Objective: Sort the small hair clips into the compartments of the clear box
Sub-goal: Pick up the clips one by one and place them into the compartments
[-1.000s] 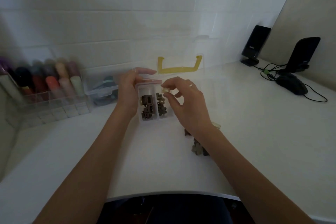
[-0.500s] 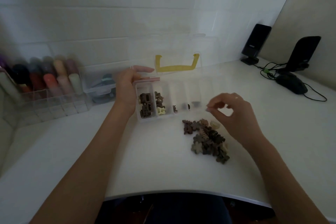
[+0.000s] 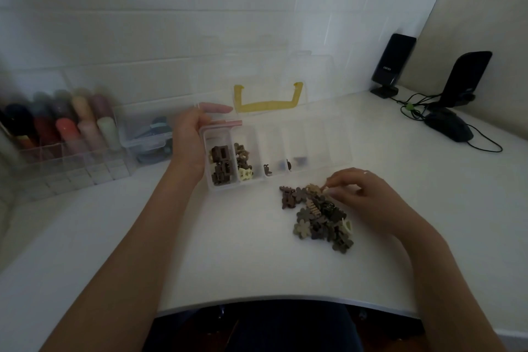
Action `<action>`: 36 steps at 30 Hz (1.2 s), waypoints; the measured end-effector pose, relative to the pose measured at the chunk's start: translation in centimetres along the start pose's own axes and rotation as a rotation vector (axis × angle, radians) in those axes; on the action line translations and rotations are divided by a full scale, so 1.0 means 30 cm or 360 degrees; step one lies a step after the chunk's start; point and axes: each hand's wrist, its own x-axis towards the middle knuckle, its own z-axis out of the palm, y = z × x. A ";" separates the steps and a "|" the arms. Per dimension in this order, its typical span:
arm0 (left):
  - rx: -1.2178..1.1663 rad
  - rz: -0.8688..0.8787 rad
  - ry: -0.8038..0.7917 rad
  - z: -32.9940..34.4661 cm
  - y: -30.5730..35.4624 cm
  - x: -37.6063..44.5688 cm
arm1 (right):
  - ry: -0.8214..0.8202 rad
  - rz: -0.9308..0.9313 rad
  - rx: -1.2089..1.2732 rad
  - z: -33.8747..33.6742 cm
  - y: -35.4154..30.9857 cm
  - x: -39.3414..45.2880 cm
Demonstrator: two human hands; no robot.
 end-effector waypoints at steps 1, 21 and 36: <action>-0.0007 0.0000 -0.0005 0.000 0.000 -0.001 | -0.0007 0.0029 0.0013 0.003 0.001 0.000; -0.0069 -0.0003 -0.0024 0.007 0.005 -0.014 | 0.0288 -0.0063 0.0467 0.006 -0.071 -0.018; -0.0074 -0.0012 -0.0055 0.006 0.000 -0.008 | -0.0021 0.0149 0.0192 -0.046 -0.014 -0.051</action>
